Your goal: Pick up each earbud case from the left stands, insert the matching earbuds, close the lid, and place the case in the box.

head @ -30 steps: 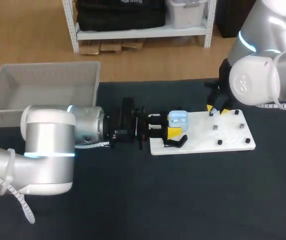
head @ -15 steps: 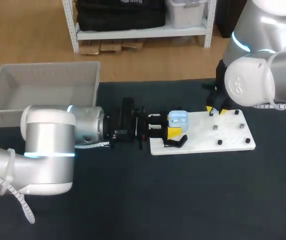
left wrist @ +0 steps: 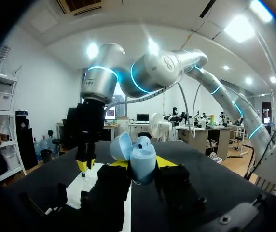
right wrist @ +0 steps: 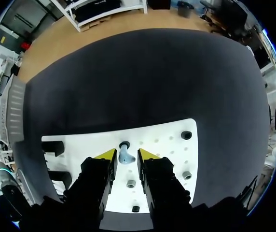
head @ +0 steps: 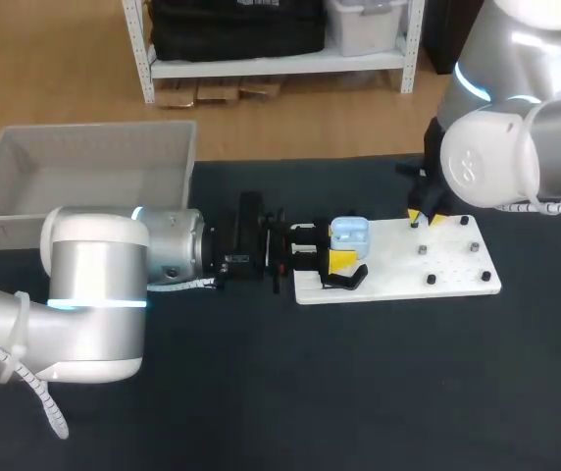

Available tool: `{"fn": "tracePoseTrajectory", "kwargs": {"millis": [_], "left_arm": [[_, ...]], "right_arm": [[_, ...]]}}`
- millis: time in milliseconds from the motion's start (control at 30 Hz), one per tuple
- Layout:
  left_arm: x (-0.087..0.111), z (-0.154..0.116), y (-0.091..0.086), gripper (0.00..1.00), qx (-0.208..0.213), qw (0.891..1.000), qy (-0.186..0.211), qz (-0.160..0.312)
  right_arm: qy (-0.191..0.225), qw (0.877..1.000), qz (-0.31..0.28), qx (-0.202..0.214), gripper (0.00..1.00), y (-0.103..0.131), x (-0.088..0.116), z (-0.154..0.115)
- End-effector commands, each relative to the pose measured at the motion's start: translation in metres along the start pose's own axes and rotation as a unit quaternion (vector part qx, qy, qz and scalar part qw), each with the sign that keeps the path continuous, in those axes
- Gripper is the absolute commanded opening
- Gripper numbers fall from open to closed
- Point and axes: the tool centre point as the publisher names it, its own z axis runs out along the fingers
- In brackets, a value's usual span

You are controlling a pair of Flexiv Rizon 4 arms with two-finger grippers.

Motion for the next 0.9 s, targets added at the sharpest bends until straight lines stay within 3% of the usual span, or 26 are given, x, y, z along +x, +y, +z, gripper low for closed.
{"fn": "tracePoseTrajectory", "kwargs": {"millis": [33, 200, 400, 667, 900], "left_arm": [[0.001, 0.0, -0.001, 0.0, -0.002, 1.0, -0.002, 0.001], [0.001, 0.0, -0.001, 0.0, -0.002, 1.0, -0.002, 0.001], [0.001, 0.0, -0.001, 0.0, -0.002, 1.0, -0.002, 0.001], [0.001, 0.0, -0.001, 0.0, -0.002, 1.0, -0.002, 0.001], [0.001, 0.0, -0.001, 0.0, -0.002, 1.0, -0.002, 0.001]], "right_arm": [[0.0, 1.0, 0.001, 0.0, 0.27, 0.0, 0.001, -0.001], [-0.001, 1.0, 0.001, 0.0, 0.22, 0.0, 0.002, -0.001], [-0.001, 1.0, 0.001, 0.002, 0.0, 0.0, 0.002, -0.002], [-0.006, 1.0, 0.0, 0.005, 0.0, 0.0, 0.007, -0.01], [-0.02, 1.0, -0.003, 0.011, 0.0, 0.0, 0.016, -0.035]]}}
